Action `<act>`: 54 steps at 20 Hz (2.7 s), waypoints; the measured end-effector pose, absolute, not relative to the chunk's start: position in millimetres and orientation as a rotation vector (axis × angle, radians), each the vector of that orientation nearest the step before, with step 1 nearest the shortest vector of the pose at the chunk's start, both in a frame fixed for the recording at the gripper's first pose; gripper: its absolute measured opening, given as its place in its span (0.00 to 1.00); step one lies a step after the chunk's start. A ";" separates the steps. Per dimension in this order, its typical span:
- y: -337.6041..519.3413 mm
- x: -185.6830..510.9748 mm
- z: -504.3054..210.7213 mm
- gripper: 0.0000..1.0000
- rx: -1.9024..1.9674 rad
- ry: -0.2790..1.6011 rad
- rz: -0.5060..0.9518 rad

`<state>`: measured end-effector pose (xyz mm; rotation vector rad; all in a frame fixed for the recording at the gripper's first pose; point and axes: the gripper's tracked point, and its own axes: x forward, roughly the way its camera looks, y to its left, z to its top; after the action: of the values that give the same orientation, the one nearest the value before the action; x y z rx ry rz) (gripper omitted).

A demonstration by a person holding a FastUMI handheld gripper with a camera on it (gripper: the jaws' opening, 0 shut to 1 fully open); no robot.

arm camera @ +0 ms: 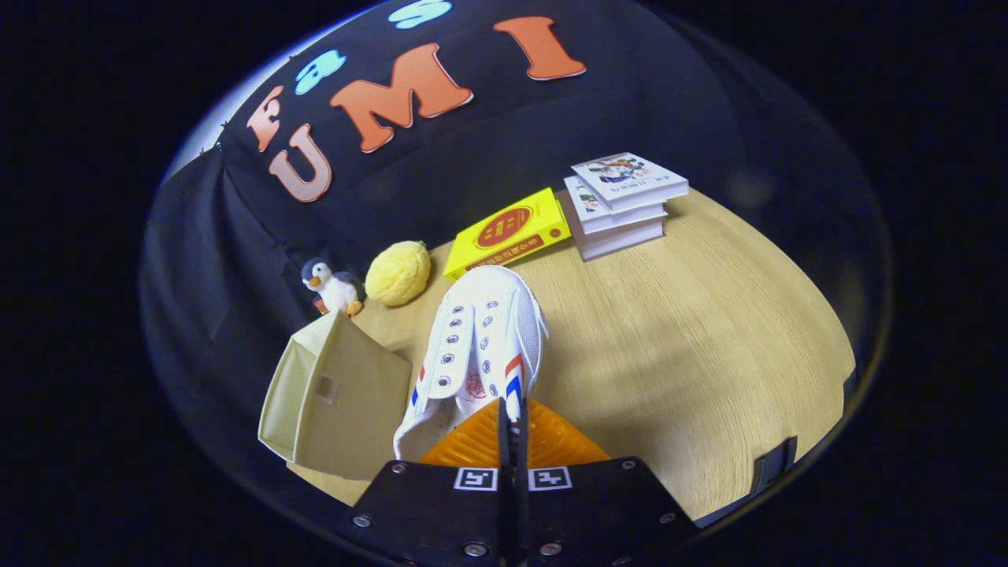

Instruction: Open the storage box then place both shoes into the box .Put the left shoe in first, then the right shoe, with the right side of both shoes facing outward in a uniform manner.

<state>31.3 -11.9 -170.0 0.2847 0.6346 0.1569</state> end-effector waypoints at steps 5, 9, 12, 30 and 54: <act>65.5 24.6 -132.5 0.00 0.285 0.609 0.205; 131.9 14.9 -110.9 0.00 0.315 0.598 0.250; 177.3 11.4 -105.1 0.00 0.299 0.590 0.273; 239.5 7.6 -151.1 0.34 0.116 0.600 0.147; -119.7 -38.8 -103.5 0.99 0.277 0.433 -0.240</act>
<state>-38.8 -119.7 -103.5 0.2768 0.4326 -0.2400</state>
